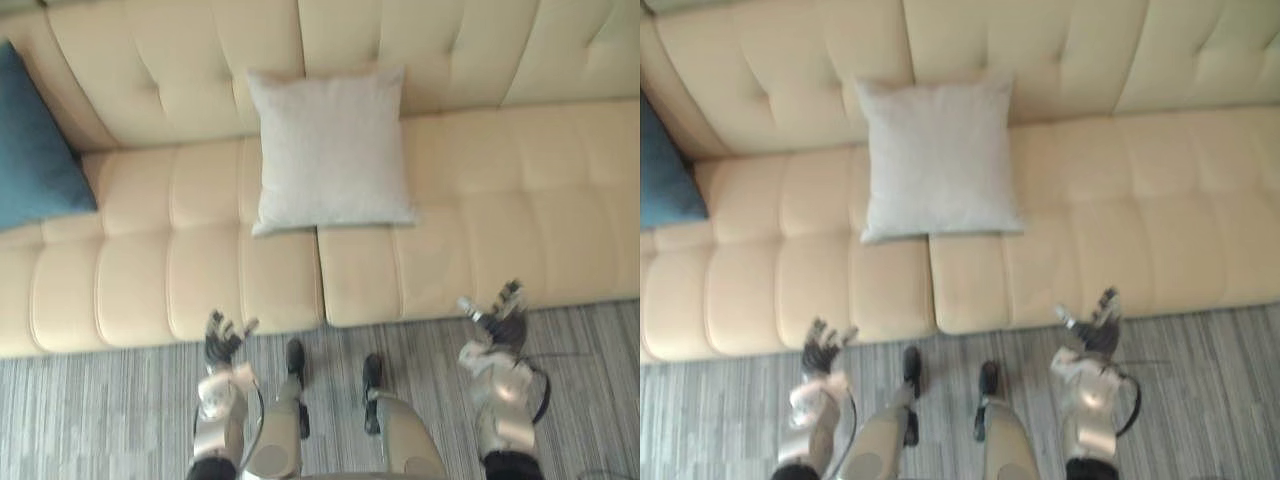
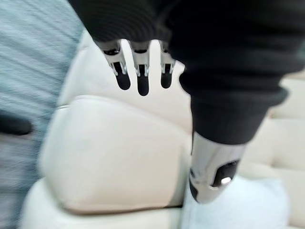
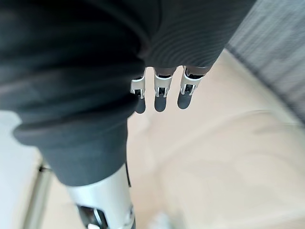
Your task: Pick up cushions and gather them together orderly.
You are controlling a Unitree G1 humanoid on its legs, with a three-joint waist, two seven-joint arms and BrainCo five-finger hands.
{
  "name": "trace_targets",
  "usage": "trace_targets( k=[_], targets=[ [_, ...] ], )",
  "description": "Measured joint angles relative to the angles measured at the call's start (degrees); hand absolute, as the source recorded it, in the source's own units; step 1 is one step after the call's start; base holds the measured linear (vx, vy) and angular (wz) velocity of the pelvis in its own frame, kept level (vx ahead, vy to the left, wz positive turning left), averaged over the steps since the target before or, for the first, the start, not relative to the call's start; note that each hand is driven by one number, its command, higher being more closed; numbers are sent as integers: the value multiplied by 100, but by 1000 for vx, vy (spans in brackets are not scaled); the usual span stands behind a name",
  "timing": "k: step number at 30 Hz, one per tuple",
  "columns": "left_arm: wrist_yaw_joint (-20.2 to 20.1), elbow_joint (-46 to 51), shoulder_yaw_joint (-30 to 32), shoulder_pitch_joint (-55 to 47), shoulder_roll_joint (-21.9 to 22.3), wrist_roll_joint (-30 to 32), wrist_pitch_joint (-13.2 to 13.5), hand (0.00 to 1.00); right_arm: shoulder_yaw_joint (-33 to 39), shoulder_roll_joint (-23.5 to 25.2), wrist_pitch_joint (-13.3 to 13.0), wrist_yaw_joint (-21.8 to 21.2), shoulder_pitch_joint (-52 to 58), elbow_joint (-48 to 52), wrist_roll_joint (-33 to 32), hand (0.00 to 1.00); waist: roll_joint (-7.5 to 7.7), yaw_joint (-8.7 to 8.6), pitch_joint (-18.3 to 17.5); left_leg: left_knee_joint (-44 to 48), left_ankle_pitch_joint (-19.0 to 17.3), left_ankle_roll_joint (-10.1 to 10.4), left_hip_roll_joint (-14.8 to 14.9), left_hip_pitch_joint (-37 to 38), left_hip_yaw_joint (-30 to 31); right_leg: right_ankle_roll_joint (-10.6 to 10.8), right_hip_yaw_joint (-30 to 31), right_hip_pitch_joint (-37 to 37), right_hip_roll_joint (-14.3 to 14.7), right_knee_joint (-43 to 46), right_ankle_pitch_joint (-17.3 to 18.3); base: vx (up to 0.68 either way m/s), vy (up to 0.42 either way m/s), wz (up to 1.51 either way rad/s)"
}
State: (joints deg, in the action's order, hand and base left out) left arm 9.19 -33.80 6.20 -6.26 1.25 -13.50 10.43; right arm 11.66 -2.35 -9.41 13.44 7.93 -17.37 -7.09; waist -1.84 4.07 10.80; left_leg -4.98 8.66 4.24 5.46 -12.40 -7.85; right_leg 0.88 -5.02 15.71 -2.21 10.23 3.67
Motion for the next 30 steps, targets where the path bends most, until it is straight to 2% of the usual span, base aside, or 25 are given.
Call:
trace_targets(
  k=[2, 4, 8, 13, 17, 22, 27, 28, 29, 30],
  targets=[
    [-232, -531, -17, -142, 46, 208, -76, 0, -154, 93, 98, -222, 256, -680, 99, 0, -2, -3, -334, 28, -137, -4, -4, 251, -6, 43, -29, -287, -11, -65, 123, 78, -8, 3],
    [-325, -888, 11, -143, 45, 387, -134, 0, -161, 189, 125, -332, 336, -1149, 162, 0, 8, -6, -503, 24, -188, -28, -5, 380, -7, 44, -47, -406, -16, -75, 163, 51, -3, 3],
    [-371, -1423, 148, -135, 82, 742, -222, 0, -162, 296, 231, -516, 377, -2007, 257, 0, 36, -36, -661, 3, -285, 27, -1, 695, -30, 26, -70, -772, -11, -261, 186, 8, 3, 0],
    [-374, -1821, 293, -113, 1, 1076, -233, 0, 9, 400, 316, -620, 443, -2658, 247, 0, 132, -44, -927, -85, -342, 33, -13, 988, -105, 113, -39, -1097, -16, -484, 129, 70, 12, -5],
    [-374, -1996, 296, -35, -26, 1175, -234, 0, 153, 419, 333, -622, 356, -2901, 242, 0, 178, -60, -950, -85, -377, 35, -38, 1172, -138, 142, -2, -1333, -31, -631, 88, 68, 12, -4],
    [-368, -2049, 277, 39, -38, 1234, -233, 0, 113, 436, 352, -610, 52, -3109, 242, 0, 193, -39, -927, -81, -436, 24, -33, 1186, -456, 146, 311, -1241, -11, -644, -67, 53, 17, -32],
    [-328, -2088, -12, 366, -179, 1348, -237, 0, -120, 447, 374, -556, -364, -3084, 261, 0, 407, -29, -659, 546, -727, -39, 8, 794, -736, 193, 596, -869, -37, -366, -110, -24, 10, -31],
    [-314, -2087, -115, 465, -209, 1350, -240, 0, -119, 444, 375, -548, -452, -3072, 261, 0, 456, -45, -605, 841, -850, -61, 41, 627, -737, 214, 593, -788, -49, -275, -113, -69, 6, -10],
    [-309, -2082, -122, 563, -201, 1366, -245, 0, -120, 421, 383, -523, -472, -3064, 261, 0, 469, -44, -593, 1140, -950, -111, 108, 453, -750, 326, 584, -703, -45, -204, -183, -72, 17, -14],
    [-302, -2050, -117, 597, -189, 1390, -247, 0, -126, 400, 384, -506, -504, -3051, 260, 0, 428, -34, -572, 1229, -983, -136, 186, 404, -755, 425, 587, -694, -20, -197, -225, -103, 23, -22]
  ],
)
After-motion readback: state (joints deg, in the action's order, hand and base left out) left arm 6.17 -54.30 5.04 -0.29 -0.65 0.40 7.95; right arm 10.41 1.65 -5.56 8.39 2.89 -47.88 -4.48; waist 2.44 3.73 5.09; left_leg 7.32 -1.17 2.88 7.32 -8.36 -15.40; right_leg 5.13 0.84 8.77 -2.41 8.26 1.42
